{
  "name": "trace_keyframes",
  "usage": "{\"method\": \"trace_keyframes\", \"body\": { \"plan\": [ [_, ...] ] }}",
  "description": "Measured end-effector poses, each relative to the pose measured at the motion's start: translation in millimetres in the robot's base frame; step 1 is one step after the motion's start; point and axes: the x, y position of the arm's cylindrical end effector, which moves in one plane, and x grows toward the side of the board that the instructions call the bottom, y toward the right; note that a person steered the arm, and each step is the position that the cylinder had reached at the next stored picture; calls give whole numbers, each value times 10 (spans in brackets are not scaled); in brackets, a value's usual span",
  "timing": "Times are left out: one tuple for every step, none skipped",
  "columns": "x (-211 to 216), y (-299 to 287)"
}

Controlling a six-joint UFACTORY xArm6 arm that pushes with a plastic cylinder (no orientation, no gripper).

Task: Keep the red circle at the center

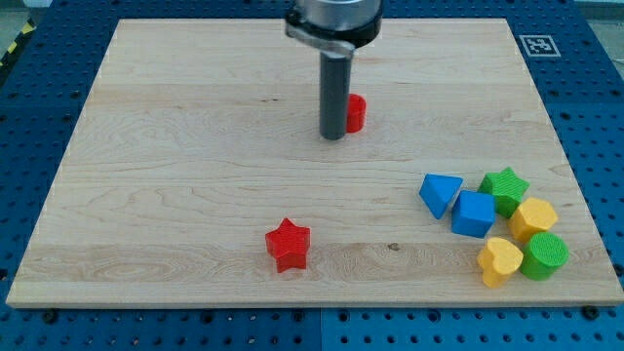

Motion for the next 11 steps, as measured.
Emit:
{"method": "trace_keyframes", "body": {
  "plan": [
    [9,293],
    [85,501],
    [-205,757],
    [-392,536],
    [-250,210],
    [-165,69],
    [-429,68],
    [-659,68],
    [-573,-206],
    [-524,-314],
    [-524,-315]
  ]
}}
